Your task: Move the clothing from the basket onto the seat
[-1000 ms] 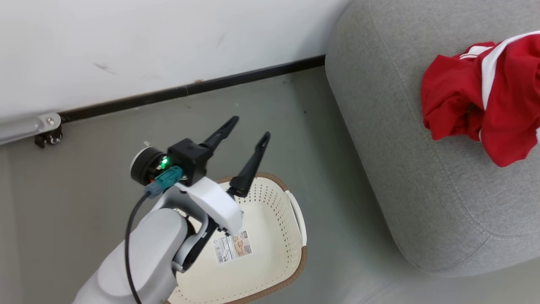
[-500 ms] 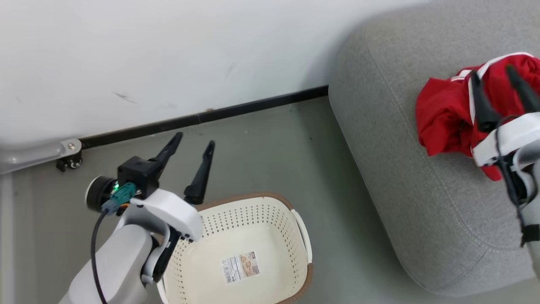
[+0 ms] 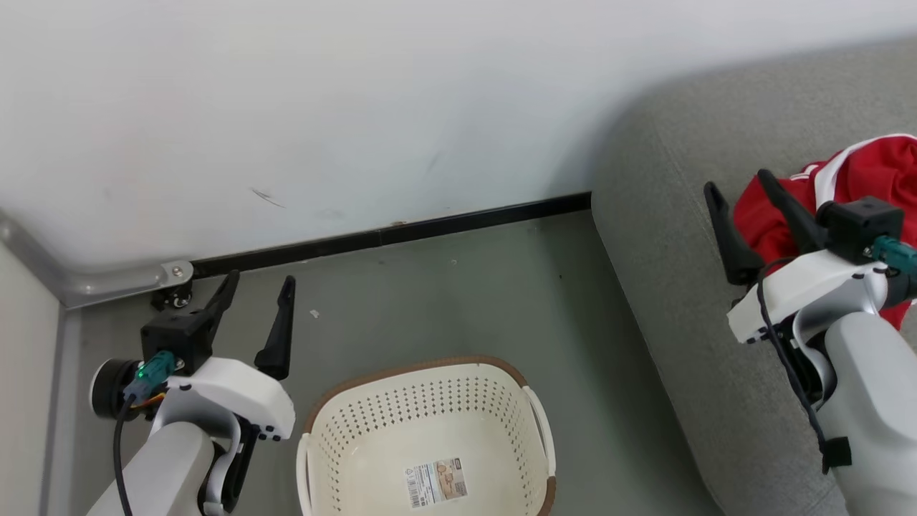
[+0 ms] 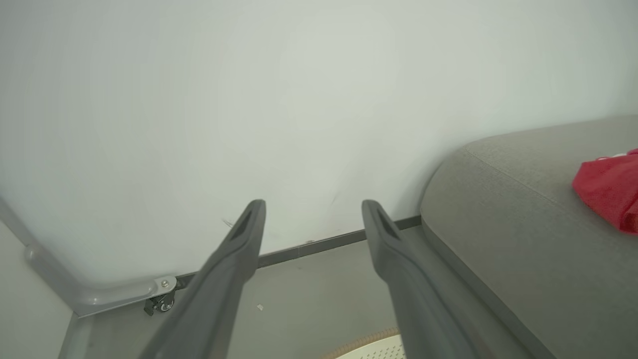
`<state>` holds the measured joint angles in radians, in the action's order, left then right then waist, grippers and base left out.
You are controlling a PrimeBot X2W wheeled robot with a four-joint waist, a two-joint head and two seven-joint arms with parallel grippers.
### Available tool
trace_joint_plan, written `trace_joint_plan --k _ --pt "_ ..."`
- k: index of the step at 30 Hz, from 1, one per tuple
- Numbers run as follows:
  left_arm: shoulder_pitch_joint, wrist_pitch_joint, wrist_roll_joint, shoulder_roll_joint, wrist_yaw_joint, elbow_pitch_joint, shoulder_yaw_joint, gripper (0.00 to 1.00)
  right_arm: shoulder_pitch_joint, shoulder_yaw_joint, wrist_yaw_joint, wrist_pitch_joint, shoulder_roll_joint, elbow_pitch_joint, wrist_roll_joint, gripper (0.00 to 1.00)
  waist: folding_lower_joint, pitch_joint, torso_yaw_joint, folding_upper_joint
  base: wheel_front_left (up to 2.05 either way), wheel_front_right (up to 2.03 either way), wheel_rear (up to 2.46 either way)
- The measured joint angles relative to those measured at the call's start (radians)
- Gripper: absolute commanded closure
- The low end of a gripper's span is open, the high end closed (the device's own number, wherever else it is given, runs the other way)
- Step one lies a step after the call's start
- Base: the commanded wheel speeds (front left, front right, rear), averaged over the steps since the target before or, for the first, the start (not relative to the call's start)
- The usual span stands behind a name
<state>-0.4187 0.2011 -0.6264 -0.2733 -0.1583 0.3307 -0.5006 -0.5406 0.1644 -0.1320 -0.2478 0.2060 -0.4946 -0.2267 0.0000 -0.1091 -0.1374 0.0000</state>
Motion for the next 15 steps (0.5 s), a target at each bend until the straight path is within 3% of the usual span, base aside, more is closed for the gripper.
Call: trace_joint_plan --k 15 --pt "0.109 0.024 -0.024 -0.020 -0.069 0.005 0.074 0.00 0.159 0.013 0.000 0.000 -0.083 0.057 0.012 0.00 0.0000 0.081 0.078 0.0000 0.00 0.00 0.00"
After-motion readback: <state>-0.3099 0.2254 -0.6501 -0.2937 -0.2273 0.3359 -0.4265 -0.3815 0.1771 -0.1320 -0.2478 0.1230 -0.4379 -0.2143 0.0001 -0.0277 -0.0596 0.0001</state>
